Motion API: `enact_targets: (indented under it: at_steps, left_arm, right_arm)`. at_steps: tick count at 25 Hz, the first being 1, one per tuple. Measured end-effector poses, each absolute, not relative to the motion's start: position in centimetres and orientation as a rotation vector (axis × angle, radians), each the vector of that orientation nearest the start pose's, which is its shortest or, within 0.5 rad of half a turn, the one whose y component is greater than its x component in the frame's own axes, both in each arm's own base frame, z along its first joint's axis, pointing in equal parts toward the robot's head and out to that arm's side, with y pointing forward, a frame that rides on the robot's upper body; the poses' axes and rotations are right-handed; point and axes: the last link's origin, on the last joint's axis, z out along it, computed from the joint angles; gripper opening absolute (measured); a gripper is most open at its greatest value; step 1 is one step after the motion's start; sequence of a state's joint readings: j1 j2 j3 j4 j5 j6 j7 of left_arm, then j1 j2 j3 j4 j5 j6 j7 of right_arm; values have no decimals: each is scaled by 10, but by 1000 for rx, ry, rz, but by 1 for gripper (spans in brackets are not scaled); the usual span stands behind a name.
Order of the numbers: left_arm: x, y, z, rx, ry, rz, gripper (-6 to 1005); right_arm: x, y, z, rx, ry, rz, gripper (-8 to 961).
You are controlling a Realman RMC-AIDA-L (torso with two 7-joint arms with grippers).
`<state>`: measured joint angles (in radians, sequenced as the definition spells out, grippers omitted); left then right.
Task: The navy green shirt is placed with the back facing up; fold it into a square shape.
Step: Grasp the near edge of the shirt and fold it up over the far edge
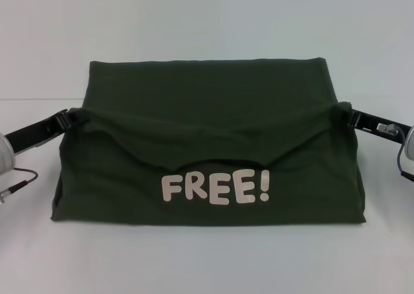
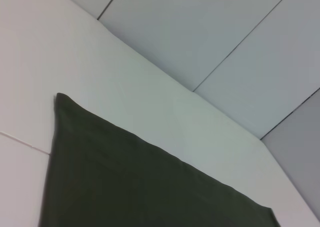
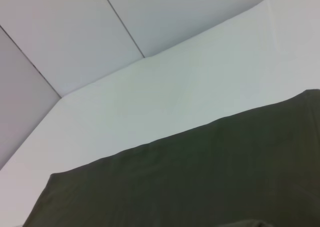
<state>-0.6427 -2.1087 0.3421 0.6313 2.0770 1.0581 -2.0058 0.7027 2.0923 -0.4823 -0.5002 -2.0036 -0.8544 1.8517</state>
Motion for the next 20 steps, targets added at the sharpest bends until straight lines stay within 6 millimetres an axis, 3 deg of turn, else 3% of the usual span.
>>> enact_targets:
  at_steps: [8, 20]
  left_arm:
    - [-296, 412, 29, -1814, -1400, -818, 46]
    - [-296, 417, 25, -1751, -1341, -858, 47]
  right_arm:
    - [289, 431, 2, -1890, 1325, 628, 62]
    - [286, 438, 4, -1866, 1301, 616, 62]
